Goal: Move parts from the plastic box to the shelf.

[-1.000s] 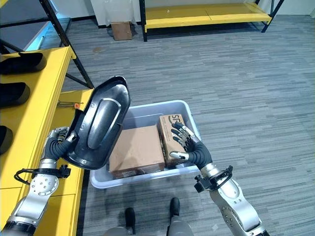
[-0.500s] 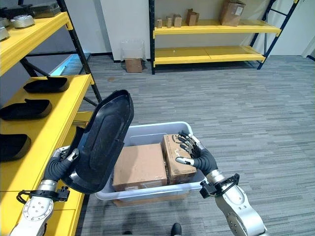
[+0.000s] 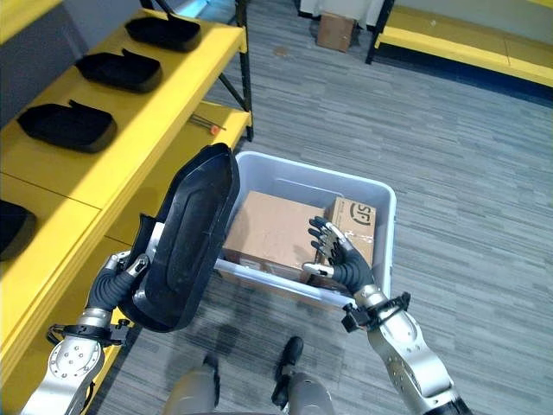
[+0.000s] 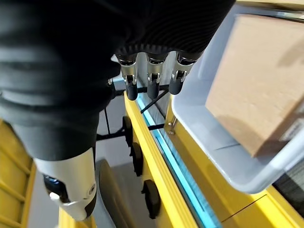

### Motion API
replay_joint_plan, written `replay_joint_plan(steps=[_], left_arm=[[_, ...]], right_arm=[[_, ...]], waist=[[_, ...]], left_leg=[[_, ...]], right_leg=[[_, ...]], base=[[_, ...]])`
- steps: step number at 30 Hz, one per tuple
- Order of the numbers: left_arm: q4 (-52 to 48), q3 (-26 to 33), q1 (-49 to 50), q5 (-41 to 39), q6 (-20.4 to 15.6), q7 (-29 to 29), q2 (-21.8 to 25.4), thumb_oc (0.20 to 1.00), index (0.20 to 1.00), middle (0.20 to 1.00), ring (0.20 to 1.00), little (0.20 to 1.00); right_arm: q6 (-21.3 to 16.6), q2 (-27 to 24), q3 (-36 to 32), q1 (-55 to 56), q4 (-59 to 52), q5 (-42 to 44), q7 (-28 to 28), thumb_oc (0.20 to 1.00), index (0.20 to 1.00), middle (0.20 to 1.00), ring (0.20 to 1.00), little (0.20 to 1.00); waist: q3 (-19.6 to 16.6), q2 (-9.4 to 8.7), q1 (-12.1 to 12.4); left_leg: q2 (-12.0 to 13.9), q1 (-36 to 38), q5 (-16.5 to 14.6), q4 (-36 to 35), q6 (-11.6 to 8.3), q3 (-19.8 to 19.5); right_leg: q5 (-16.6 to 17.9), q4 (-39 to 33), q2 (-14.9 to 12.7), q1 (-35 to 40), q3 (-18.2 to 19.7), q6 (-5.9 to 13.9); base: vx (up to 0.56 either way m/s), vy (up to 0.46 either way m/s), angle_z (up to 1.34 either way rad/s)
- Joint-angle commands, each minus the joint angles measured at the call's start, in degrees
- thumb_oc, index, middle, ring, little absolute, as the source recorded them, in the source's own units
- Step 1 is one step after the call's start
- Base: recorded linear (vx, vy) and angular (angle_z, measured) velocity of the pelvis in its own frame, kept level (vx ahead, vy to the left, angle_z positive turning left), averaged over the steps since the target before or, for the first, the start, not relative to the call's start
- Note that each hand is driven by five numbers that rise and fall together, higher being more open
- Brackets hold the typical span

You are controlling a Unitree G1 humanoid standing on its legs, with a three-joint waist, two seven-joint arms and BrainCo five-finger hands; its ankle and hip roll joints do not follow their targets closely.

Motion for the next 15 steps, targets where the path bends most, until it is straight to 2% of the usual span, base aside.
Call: replay_joint_plan(steps=[1, 2, 3, 5, 6, 7, 8, 9, 10, 13, 15], left_arm=[[-6.51, 1.64, -1.34, -1.77, -4.93, 0.53, 1.24, 0.2, 0.2, 0.2, 0.2, 0.2], [-7.04, 1.57, -2.25, -0.92, -4.99, 0.32, 1.96, 0.2, 0.2, 0.2, 0.2, 0.2], [-7.04, 1.55, -2.29, -0.92, -4.98, 0.33, 2.01, 0.2, 0.2, 0.2, 0.2, 0.2], [-6.91, 1.08, -2.95, -0.71, -5.03, 0.14, 3.39, 0.2, 0.2, 0.2, 0.2, 0.2], [-7.17, 1.55, -2.42, 0.01, -5.04, -0.17, 4.2, 0.2, 0.2, 0.2, 0.2, 0.2], [-7.31, 1.62, -2.3, 0.0, -4.98, -0.21, 4.25, 0.2, 0.2, 0.2, 0.2, 0.2], [-7.88, 2.62, -1.4, 0.17, -4.95, -0.5, 5.02, 0.2, 0.2, 0.2, 0.2, 0.2], [-8.12, 2.98, -1.31, 0.24, -4.92, -0.38, 5.42, 0.2, 0.2, 0.2, 0.2, 0.2], [-8.9, 3.92, -1.0, 0.52, -5.1, -0.14, 6.07, 0.2, 0.2, 0.2, 0.2, 0.2], [-9.47, 4.8, -0.79, 1.18, -5.33, 0.17, 7.01, 0.2, 0.2, 0.2, 0.2, 0.2], [-9.55, 4.7, -1.22, 2.09, -5.4, 0.32, 7.41, 0.2, 0.2, 0.2, 0.2, 0.2]], right_arm=[[-3.0, -0.16, -1.0, 0.11, -1.52, 0.61, -0.11, 1.0, 1.0, 1.0, 1.0, 1.0], [-2.96, 0.93, -2.11, 1.08, -1.23, 0.51, -0.29, 1.0, 1.0, 1.0, 1.0, 1.0], [-2.97, 0.98, -2.14, 1.07, -1.21, 0.51, -0.28, 1.0, 1.0, 1.0, 1.0, 1.0], [-3.25, 1.29, -2.5, 1.22, -1.45, 1.01, -0.23, 1.0, 1.0, 1.0, 1.0, 1.0], [-3.03, 1.37, -2.93, 1.49, -1.76, 0.36, 0.22, 1.0, 1.0, 1.0, 1.0, 1.0], [-3.0, 1.44, -2.92, 1.54, -1.79, 0.33, 0.24, 1.0, 1.0, 1.0, 1.0, 1.0], [-2.64, 1.71, -2.54, 1.2, -1.53, -0.42, 0.64, 1.0, 1.0, 1.0, 1.0, 1.0], [-2.68, 1.97, -2.32, 0.95, -1.4, -0.63, 0.6, 1.0, 1.0, 1.0, 1.0, 1.0], [-2.74, 2.4, -2.24, 0.57, -1.55, -0.64, 0.36, 1.0, 1.0, 1.0, 1.0, 1.0], [-2.69, 3.55, -2.0, 0.77, -1.25, -0.72, 0.27, 1.0, 1.0, 1.0, 1.0, 1.0], [-2.63, 4.66, -1.31, 0.88, -0.87, -0.44, 0.27, 1.0, 1.0, 1.0, 1.0, 1.0]], waist=[[-4.18, 1.2, -0.91], [-4.3, 1.33, -1.23], [-4.29, 1.26, -1.26], [-3.93, 0.54, -0.71], [-3.67, -0.15, 0.2], [-3.66, -0.26, 0.04], [-2.8, -0.99, 1.55], [-2.45, -1.36, 1.82], [-1.43, -1.91, 3.02], [-0.46, -2.45, 3.46], [-0.57, -2.22, 3.8]], left_leg=[[-1.12, 3.83, 1.1, -9.71, 1.05, -1.99], [-1.88, 3.29, -1.07, -12.34, 1.75, -0.36], [-1.96, 3.23, -1.08, -12.3, 1.81, -0.43], [-3.56, 2.3, -1.53, -12.12, 2.55, -1.31], [-5.02, 1.58, -2.2, -11.85, 2.89, -1.95], [-5.17, 1.49, -2.25, -11.7, 3.01, -2.1], [-7.92, 0.1, -3.27, -10.38, 3.9, -3.67], [-8.9, -0.61, -3.65, -9.5, 4.21, -4.28], [-10.94, -2.89, -4.58, -6.78, 4.91, -5.85], [-14.11, -6.09, -6.21, -2.84, 5.9, -7.43], [-15.71, -6.69, -5.81, -3.24, 6.52, -8.19]], right_leg=[[-5.95, 6.96, -1.16, 0.29, 2.55, 8.33], [-4.96, 9.15, -3.85, -0.15, 2.31, 9.45], [-4.95, 9.19, -3.95, -0.16, 2.26, 9.5], [-3.62, 8.61, -5.42, 0.9, 1.31, 10.46], [-1.94, 7.83, -7.07, 2.02, 0.43, 11.64], [-1.81, 7.73, -7.22, 2.14, 0.29, 11.77], [0.1, 7.28, -9.61, 3.32, -0.71, 12.78], [0.78, 7.04, -10.44, 3.7, -1.07, 13.3], [2.37, 7.19, -12.28, 4.0, -1.44, 14.0], [5.59, 7.05, -14.97, 4.63, -0.94, 15.44], [6.1, 7.27, -15.95, 4.66, -0.39, 15.55]], base=[[-0.04, 0.342, 0.83], [-0.04, 0.343, 0.43], [-0.02, 0.365, 0.41], [-0.01, 0.225, 0.47], [-0.01, 0.209, 0.62], [-0.02, 0.404, 0.75], [-0.03, 0.336, 1.0], [-0.07, 0.481, 0.8], [-0.05, 0.349, 0.85], [-0.04, 0.318, 1.21], [0.02, 0.314, 0.7]])
